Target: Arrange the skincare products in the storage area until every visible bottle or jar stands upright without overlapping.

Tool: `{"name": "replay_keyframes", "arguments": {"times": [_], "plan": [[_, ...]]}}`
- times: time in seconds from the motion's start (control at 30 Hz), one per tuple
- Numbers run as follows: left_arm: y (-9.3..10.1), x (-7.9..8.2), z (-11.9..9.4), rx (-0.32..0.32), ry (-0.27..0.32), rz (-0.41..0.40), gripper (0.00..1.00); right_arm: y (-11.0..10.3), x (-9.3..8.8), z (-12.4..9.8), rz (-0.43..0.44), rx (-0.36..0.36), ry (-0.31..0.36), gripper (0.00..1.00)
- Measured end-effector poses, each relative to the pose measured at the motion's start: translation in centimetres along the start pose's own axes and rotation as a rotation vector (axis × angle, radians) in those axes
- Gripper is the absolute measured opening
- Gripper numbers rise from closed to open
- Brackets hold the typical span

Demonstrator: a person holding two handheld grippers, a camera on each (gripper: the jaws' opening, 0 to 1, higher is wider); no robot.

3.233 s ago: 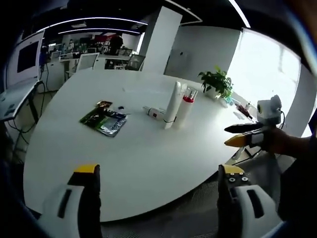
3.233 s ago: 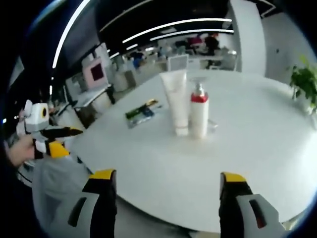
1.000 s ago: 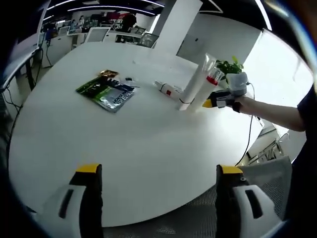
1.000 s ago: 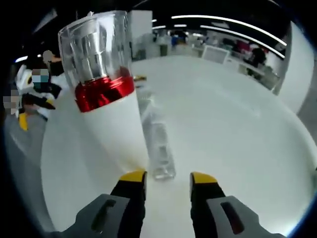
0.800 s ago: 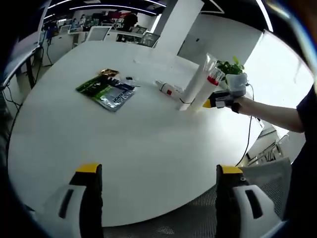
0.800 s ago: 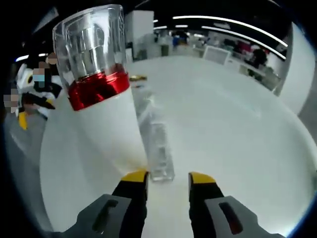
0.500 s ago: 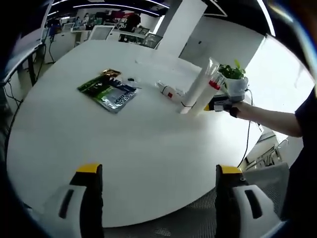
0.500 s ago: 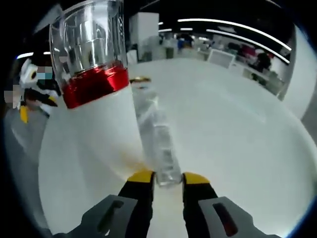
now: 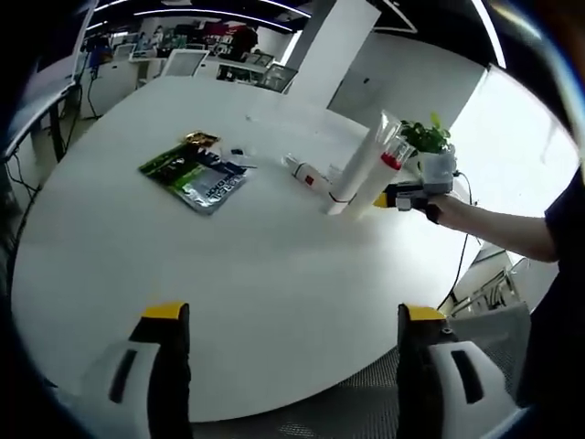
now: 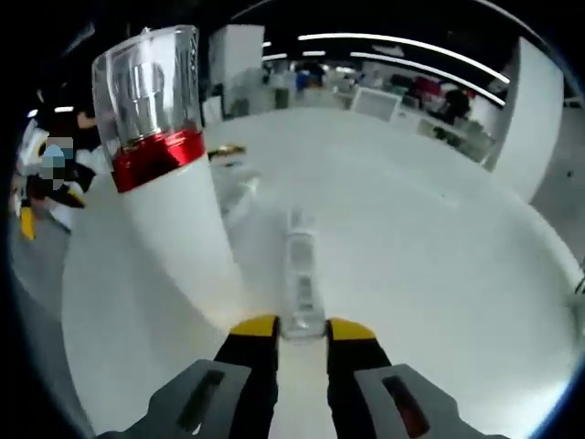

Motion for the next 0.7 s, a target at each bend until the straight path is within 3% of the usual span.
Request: {"name": "replay_keyframes", "arguments": {"times": [0.1,0.43,0.53,0.7], "plan": [[0.5,0.4,0.0,-0.018,0.01,0.002,0.89,0.5,-0.5,-1.4,0.13,-0.033,0.038,0.11],[4.4,2.7,-0.6,-0.164,0.104,-0.099,0.87,0.1,-2.7,-6.5,0.396,-0.106,0.131,0.11],[5.2,2.9,-0.9,-0.18,0.105,-0.084,0.87,-0.6,-3.6,-8.6,0.459,-0.133,0.155,0.11],[6.7,2.6,-1.3,-0.231,0.092,-0.065,0.87,-2.4,-4.1,-11.6,0.574,-0.116,0.208,0.1]]}}
Point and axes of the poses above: the point that each gripper's makers call its tool centre point, and the gripper's own axes: z roughly forward along the fingers, y roughly to its right, x roughly out of its top, the point moved 1 cm from there along -z, roughly backward along the fingers, and after that the axes turned 1 degree about y, right-handed, at the moved point
